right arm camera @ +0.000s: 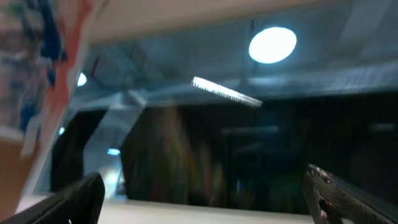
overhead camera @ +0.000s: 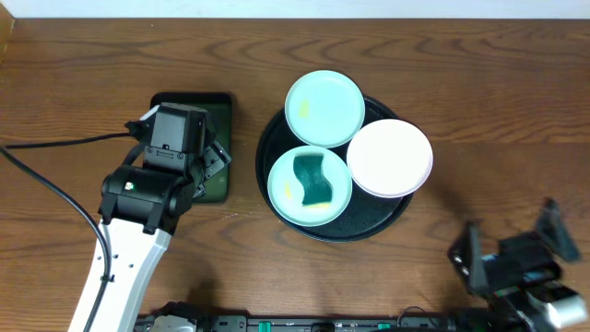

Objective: Clean dirty plates on tray and stack at the side

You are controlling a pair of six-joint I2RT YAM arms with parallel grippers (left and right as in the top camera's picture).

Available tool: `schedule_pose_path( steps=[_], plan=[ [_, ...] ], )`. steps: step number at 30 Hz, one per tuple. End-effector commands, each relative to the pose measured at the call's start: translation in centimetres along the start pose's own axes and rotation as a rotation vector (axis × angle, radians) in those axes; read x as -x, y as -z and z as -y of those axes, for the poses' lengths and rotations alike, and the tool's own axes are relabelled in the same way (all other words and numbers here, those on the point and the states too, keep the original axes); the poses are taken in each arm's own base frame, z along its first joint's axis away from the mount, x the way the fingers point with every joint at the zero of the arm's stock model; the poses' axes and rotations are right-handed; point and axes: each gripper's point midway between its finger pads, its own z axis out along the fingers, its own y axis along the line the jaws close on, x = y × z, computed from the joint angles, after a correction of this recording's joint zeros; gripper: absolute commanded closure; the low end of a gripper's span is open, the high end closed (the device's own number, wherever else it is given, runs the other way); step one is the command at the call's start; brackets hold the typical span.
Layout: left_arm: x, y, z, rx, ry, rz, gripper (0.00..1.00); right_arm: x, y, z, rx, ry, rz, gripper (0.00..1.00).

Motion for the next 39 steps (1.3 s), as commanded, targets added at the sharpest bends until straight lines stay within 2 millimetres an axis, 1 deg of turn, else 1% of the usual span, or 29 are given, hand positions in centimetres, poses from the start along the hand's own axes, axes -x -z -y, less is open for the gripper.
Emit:
schedule_pose_path(
  steps=[1,2,3,4,5,6,8,10,13,14,16,17,18,19,20,21,22,23,25,26,28,30,32,35,39],
  plan=[
    [0.1,-0.3,-0.3,0.023,-0.019,-0.002,0.21,6.1,-3.2,0.6,-0.050,0.122,0.035,0.01],
    [0.0,-0.3,-0.4,0.027,-0.020,-0.005,0.21,6.5,-4.5,0.8,-0.058,0.147,-0.034,0.01],
    [0.0,-0.3,-0.4,0.028,-0.020,-0.006,0.21,6.4,-5.8,1.2,-0.064,0.167,-0.123,0.01],
    [0.0,-0.3,-0.4,0.028,-0.020,-0.006,0.21,5.7,-6.9,1.6,-0.070,0.175,-0.238,0.01],
    [0.0,-0.4,-0.4,0.029,-0.021,-0.007,0.21,4.2,-8.0,2.1,-0.074,0.170,-0.411,0.01],
    [0.0,-0.4,-0.4,0.030,-0.021,-0.007,0.21,3.0,-8.4,2.4,-0.074,0.164,-0.520,0.01],
    [0.0,-0.4,-0.4,0.029,-0.021,-0.007,0.21,-0.4,-8.8,2.8,-0.059,0.110,-0.802,0.01],
    [0.0,-0.4,-0.4,0.028,-0.020,-0.006,0.21,-3.2,-8.7,1.6,0.026,-0.001,-1.004,0.01],
    [0.0,-0.4,-0.4,0.029,-0.020,-0.007,0.21,-6.4,-8.9,-2.0,0.195,-0.298,-1.194,0.01],
    [0.0,-0.4,-0.4,0.029,-0.020,-0.007,0.21,-7.5,-8.7,-2.7,0.228,-0.366,-1.242,0.01],
    [0.0,-0.4,-0.4,0.029,-0.020,-0.007,0.21,-9.6,-9.3,-4.1,0.320,-0.494,-1.275,0.01],
    [0.0,-0.4,-0.4,0.029,-0.020,-0.007,0.21,-11.2,-9.6,-4.4,0.342,-0.550,-1.302,0.01],
    [0.0,-0.4,-0.4,0.029,-0.021,-0.007,0.21,-12.6,-9.6,-4.3,0.331,-0.567,-1.331,0.01],
    [0.0,-0.4,-0.4,0.029,-0.020,-0.007,0.21,-14.8,-9.3,-3.7,0.261,-0.577,-1.395,0.04],
    [0.0,-0.4,-0.4,0.029,-0.021,-0.007,0.21,-16.5,-8.9,-3.1,0.188,-0.577,-1.451,0.05],
    [0.0,-0.4,-0.4,0.029,-0.020,-0.007,0.21,-18.8,-8.0,-2.4,0.096,-0.552,-1.532,0.04],
    [0.0,-0.4,-0.4,0.029,-0.020,-0.007,0.21,-20.6,-7.0,-2.0,0.042,-0.516,-1.606,0.02],
    [0.0,-0.4,-0.4,0.029,-0.020,-0.007,0.21,-22.3,-5.7,-2.2,0.017,-0.483,-1.699,0.01],
    [0.0,-0.4,-0.4,0.029,-0.020,-0.007,0.21,-24.8,-3.6,-3.4,0.026,-0.450,-1.854,0.02],
    [0.0,-0.4,-0.4,0.029,-0.020,-0.007,0.21,-26.1,-2.8,-4.0,0.034,-0.444,-1.916,0.07],
    [0.0,-0.4,-0.4,0.029,-0.020,-0.007,0.21,-28.8,-1.2,-5.8,0.066,-0.447,-2.021,0.30],
    [0.0,-0.4,-0.4,0.029,-0.020,-0.007,0.21,-30.5,0.3,-7.1,0.076,-0.457,-2.096,0.38],
    [0.0,-0.4,-0.4,0.030,-0.020,-0.007,0.21,-32.0,2.0,-7.8,0.017,-0.462,-2.175,0.39],
    [-0.1,-0.4,-0.4,0.030,-0.021,-0.008,0.21,-34.0,3.9,-9.0,-0.084,-0.452,-2.256,0.46],
    [0.0,-0.4,-0.4,0.030,-0.020,-0.007,0.21,-36.0,6.0,-9.9,-0.199,-0.311,-2.311,0.48]
  ],
)
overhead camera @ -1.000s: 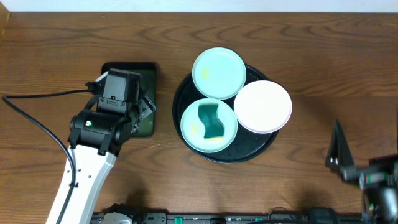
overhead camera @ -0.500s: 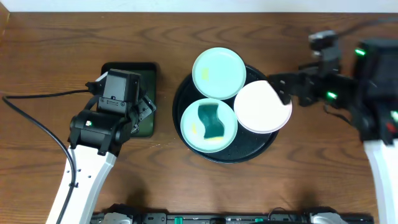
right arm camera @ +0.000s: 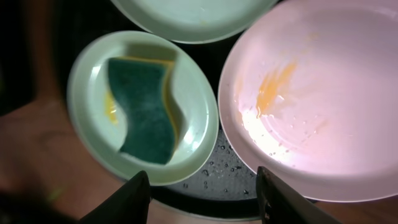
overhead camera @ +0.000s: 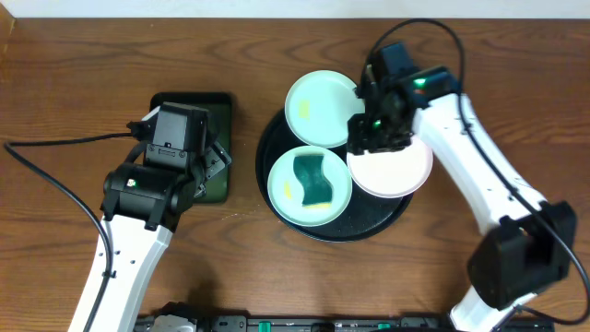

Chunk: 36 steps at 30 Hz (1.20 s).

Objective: Clean dirty plates on tray and stack at the side

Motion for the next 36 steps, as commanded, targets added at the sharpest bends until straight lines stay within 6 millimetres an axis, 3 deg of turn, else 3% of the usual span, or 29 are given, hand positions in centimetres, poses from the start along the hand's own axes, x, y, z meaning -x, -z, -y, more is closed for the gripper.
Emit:
schedule_pose_path(
  steps=[1,7,12,16,29,36],
  plan=[
    [0.2,-0.1,-0.2,0.015,-0.016,0.006,0.21,0.4,-1.5,-0.1,-0.139,-0.057,0.028,0.48],
    [0.2,-0.1,-0.2,0.015,-0.016,0.006,0.21,2.0,-4.5,-1.2,-0.265,0.095,0.092,0.42],
    [0.1,-0.1,-0.3,0.018,-0.017,0.002,0.21,0.3,-7.3,-1.2,-0.258,0.090,-0.017,0.45],
    [0.1,-0.1,-0.3,0.018,-0.017,0.003,0.21,-1.6,-8.6,-1.1,-0.245,0.043,-0.114,0.54],
    [0.1,-0.6,-0.2,0.027,-0.020,-0.006,0.21,-4.3,-9.4,-1.0,-0.229,-0.010,-0.214,0.61],
    [0.1,-0.7,-0.2,0.027,-0.019,-0.005,0.21,-4.7,-9.5,-1.1,-0.222,-0.019,-0.226,0.58]
  ],
)
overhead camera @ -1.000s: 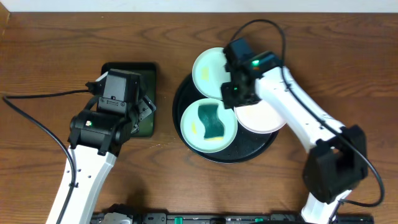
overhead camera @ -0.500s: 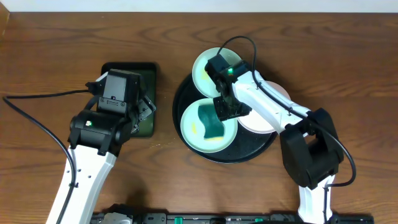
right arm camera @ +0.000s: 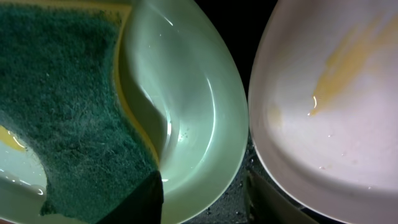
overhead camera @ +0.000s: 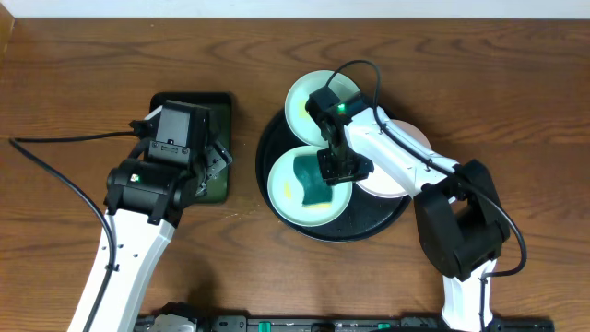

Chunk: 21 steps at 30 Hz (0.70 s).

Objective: Clean dirty plates on tray and stack at the side

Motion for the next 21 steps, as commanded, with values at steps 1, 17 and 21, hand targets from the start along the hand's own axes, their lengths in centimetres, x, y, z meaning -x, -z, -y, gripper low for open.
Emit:
schedule_pose_path(
  steps=[1,17,21],
  plan=[
    [0.2,-0.1,-0.2,0.012,-0.015,0.008,0.21,-0.6,-0.3,-0.2,0.007,-0.018,-0.021,0.56],
    [0.2,-0.1,-0.2,0.011,-0.015,0.008,0.21,1.2,-1.1,-0.2,0.016,0.114,0.058,0.56],
    [0.3,-0.1,-0.1,0.011,-0.015,0.009,0.21,2.2,-1.0,-0.2,0.028,0.133,0.093,0.54]
  ],
)
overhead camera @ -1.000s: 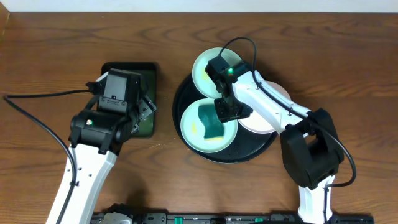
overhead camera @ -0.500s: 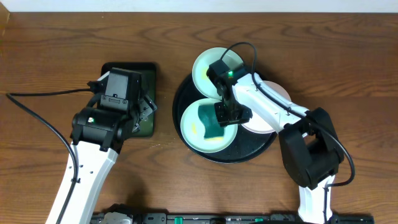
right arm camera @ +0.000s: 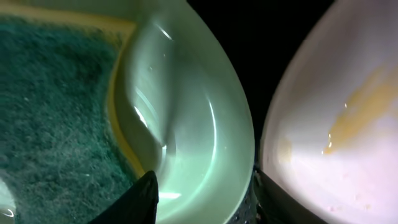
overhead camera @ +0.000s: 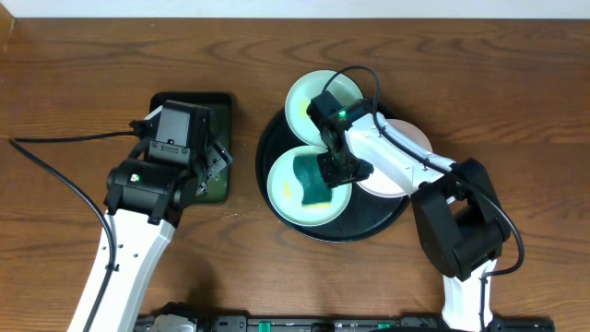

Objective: Clean dirty plates on tray and stack at the side

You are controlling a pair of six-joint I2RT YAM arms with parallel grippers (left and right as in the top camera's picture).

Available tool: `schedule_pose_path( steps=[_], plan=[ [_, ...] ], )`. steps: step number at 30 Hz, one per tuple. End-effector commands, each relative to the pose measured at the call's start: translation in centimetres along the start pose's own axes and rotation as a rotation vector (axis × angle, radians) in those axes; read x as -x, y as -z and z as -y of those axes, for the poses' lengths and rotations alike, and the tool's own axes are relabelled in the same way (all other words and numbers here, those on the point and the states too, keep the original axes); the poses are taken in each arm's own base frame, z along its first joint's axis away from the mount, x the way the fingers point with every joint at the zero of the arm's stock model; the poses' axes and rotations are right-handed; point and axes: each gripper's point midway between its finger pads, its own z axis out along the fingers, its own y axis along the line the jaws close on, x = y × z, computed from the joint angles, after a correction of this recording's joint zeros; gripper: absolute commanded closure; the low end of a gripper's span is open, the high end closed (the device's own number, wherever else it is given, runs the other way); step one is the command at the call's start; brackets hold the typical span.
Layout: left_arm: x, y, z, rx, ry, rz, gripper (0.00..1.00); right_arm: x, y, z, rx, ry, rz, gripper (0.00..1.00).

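A round black tray holds three plates. The front mint plate carries a green and yellow sponge, also large at the left of the right wrist view. The pink plate has an orange smear. A second mint plate lies at the back. My right gripper is open and low, one finger over the front plate's bowl beside the sponge, the other over the gap toward the pink plate. My left gripper hovers over a dark green rectangular tray, its jaws hidden.
The dark green tray lies left of the black tray on the brown wooden table. A black cable runs across the table's left side to the left arm. The right arm lies across the pink plate.
My right gripper has dropped a little closer to the front mint plate's right rim and stays open. The left arm and the plates have not moved.
First my right arm was at the table's front right corner, its camera facing the ceiling. Then it was over the tray above the pink plate, open. After that it was low by the sponge plate's right rim, and now nearer still.
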Motion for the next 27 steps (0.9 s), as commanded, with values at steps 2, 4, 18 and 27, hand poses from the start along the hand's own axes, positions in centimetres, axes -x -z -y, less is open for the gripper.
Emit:
schedule_pose_path(
  steps=[2,4,18,27],
  plan=[
    [0.3,-0.1,-0.2,0.012,-0.015,0.009,0.21,2.1,0.7,0.0,0.024,0.045,0.074,0.51],
    [0.2,-0.1,-0.2,0.012,-0.015,0.008,0.21,2.8,0.7,0.3,0.021,0.044,0.099,0.48],
    [0.2,-0.1,-0.2,0.012,-0.015,0.007,0.21,3.8,0.7,0.5,0.046,0.041,0.132,0.49],
    [0.0,-0.1,-0.1,0.007,-0.016,-0.003,0.21,3.3,-1.4,0.2,0.031,0.052,0.082,0.60]
  ],
)
